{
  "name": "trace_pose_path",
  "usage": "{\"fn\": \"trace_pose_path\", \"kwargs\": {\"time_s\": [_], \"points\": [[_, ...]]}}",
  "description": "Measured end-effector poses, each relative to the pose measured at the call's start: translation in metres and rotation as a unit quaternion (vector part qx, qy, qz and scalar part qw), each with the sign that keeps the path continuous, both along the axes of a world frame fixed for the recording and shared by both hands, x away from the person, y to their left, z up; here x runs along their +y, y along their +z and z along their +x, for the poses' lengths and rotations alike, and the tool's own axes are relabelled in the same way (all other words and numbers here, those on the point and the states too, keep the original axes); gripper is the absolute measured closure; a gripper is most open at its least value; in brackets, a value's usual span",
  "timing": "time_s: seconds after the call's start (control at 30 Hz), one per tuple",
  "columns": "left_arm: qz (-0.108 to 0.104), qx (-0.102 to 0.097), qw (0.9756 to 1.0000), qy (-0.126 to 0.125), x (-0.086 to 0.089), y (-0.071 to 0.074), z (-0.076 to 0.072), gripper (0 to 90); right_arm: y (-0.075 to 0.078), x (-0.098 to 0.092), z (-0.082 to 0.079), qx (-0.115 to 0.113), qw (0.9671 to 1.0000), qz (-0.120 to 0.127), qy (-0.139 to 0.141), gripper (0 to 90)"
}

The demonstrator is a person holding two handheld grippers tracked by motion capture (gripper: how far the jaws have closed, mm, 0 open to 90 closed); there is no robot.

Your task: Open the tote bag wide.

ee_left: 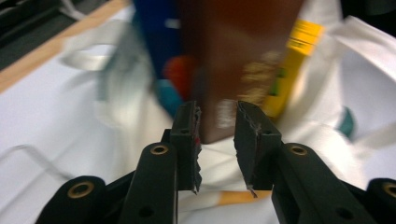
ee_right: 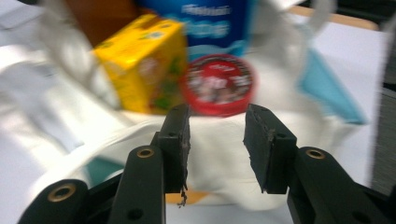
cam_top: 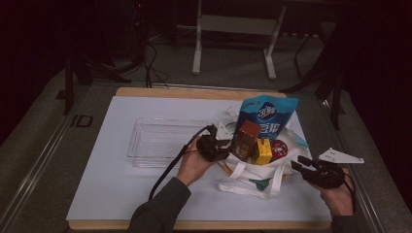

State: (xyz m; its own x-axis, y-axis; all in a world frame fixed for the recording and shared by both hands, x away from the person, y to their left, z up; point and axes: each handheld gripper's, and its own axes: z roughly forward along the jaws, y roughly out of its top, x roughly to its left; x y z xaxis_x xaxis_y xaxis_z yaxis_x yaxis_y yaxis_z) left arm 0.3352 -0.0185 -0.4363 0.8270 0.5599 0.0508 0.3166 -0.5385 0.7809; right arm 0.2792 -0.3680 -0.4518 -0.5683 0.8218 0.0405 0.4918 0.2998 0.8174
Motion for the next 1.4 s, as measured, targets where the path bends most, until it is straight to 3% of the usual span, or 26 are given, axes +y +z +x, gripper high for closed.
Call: {"fn": "trace_pose_path", "kwargs": {"time_s": [0.17, 0.27, 0.4, 0.53, 0.63, 0.77, 0.93, 1.0, 1.03, 1.13, 1.17, 1.3, 1.4], "points": [[0.044, 0.002, 0.9988, -0.021, -0.019, -0.017, -0.010, 72.2, -0.014, 0.010, 0.002, 0.016, 0.9998, -0.010, 0.010, 67.0], [0.057, 0.015, 0.9976, -0.036, -0.022, -0.033, -0.016, 80.9, -0.028, 0.017, -0.001, 0.027, 0.9993, -0.018, 0.020, 81.6], [0.082, 0.008, 0.9959, -0.037, -0.026, -0.048, -0.024, 85.9, -0.037, 0.022, -0.002, 0.035, 0.9988, -0.029, 0.019, 83.9], [0.088, 0.005, 0.9958, -0.027, -0.029, -0.057, -0.026, 89.1, -0.043, 0.026, 0.000, 0.040, 0.9982, -0.042, 0.014, 84.4], [0.098, 0.006, 0.9951, -0.015, -0.031, -0.066, -0.023, 89.8, -0.053, 0.035, 0.005, 0.049, 0.9961, -0.073, 0.008, 84.2], [0.093, 0.021, 0.9954, -0.003, -0.031, -0.076, -0.017, 90.0, -0.061, 0.038, 0.009, 0.065, 0.9956, -0.069, -0.003, 83.5], [0.083, 0.041, 0.9957, 0.008, -0.032, -0.074, -0.014, 89.7, -0.063, 0.038, 0.008, 0.064, 0.9960, -0.061, -0.013, 83.5], [0.084, 0.039, 0.9957, 0.002, -0.030, -0.069, -0.015, 89.0, -0.063, 0.038, 0.008, 0.063, 0.9961, -0.062, -0.012, 83.5], [0.074, 0.039, 0.9965, 0.003, -0.027, -0.065, -0.015, 83.9, -0.064, 0.038, 0.008, 0.062, 0.9961, -0.061, -0.011, 83.5], [0.044, 0.035, 0.9984, 0.001, -0.019, -0.053, -0.014, 79.9, -0.064, 0.038, 0.008, 0.062, 0.9960, -0.064, -0.011, 83.5], [0.032, 0.022, 0.9992, 0.003, -0.015, -0.045, -0.014, 79.5, -0.063, 0.039, 0.008, 0.062, 0.9960, -0.064, -0.011, 83.5], [0.020, 0.003, 0.9997, 0.017, -0.010, -0.034, -0.010, 83.3, -0.064, 0.038, 0.007, 0.061, 0.9962, -0.061, -0.012, 83.4], [0.019, -0.003, 0.9987, 0.047, -0.011, -0.029, -0.001, 89.1, -0.064, 0.038, 0.007, 0.059, 0.9961, -0.065, -0.011, 83.5]]}}
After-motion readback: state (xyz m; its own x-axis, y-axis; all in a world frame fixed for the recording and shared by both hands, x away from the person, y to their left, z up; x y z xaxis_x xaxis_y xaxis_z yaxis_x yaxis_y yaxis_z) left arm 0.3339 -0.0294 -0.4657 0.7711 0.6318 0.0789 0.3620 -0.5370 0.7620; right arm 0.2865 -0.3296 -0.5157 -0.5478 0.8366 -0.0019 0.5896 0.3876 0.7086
